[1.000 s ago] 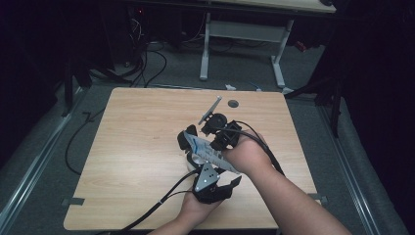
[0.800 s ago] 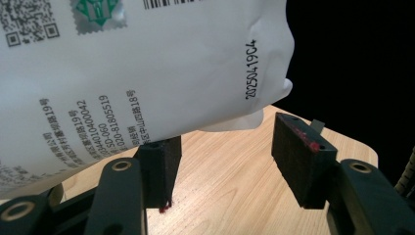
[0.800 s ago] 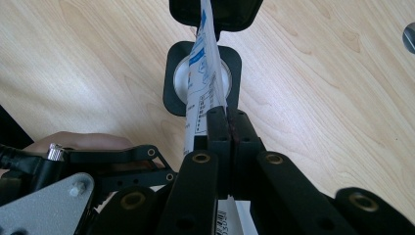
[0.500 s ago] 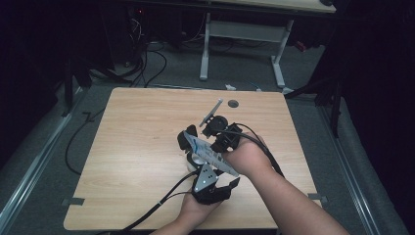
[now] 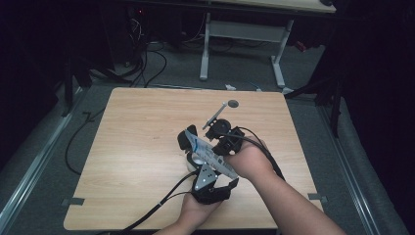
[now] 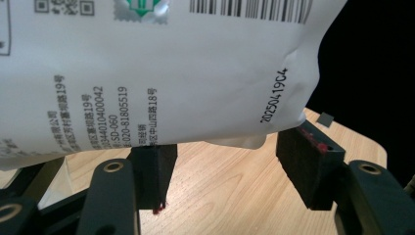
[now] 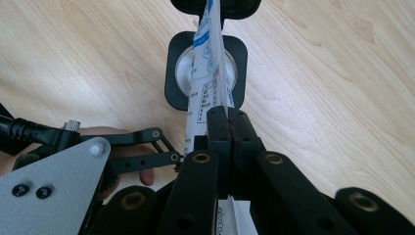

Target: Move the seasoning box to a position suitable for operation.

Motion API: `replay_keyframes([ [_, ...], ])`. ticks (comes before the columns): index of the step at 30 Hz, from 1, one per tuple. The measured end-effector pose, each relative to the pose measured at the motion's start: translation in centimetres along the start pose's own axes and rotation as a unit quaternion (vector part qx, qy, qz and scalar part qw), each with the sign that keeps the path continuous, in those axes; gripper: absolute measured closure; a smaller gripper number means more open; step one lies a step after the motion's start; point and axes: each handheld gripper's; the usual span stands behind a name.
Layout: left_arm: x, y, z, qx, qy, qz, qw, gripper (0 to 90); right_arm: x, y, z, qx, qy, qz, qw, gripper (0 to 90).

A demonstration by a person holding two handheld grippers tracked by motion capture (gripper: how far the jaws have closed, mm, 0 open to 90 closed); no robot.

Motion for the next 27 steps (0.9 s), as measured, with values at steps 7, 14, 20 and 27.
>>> replay_keyframes([
  [7,-0.1,-0.4,0.2,-0.010,0.003,-0.008,0.9999,41.7,0.2,-0.5,-0.2,0.002,0.005,-0.005,1.0000,89.9],
  [14,-0.4,-0.6,0.5,-0.017,0.010,-0.011,0.9998,43.1,0.3,-0.9,-0.3,0.002,0.008,-0.010,0.9999,89.9],
  [20,-0.9,-0.7,0.9,-0.025,0.019,-0.014,0.9994,43.9,0.4,-1.1,-0.4,0.005,0.012,-0.013,0.9998,89.9],
  [27,-1.3,-0.9,0.9,-0.033,0.028,-0.015,0.9990,44.8,0.3,-1.4,-0.7,0.007,0.017,-0.016,0.9997,89.9],
])
Point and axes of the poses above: each handheld gripper's, and its own axes: z roughly backward along the jaws, y roughly out of its top, x roughly to its right, and after that the axes turned 9 degrees about -y, right-handed
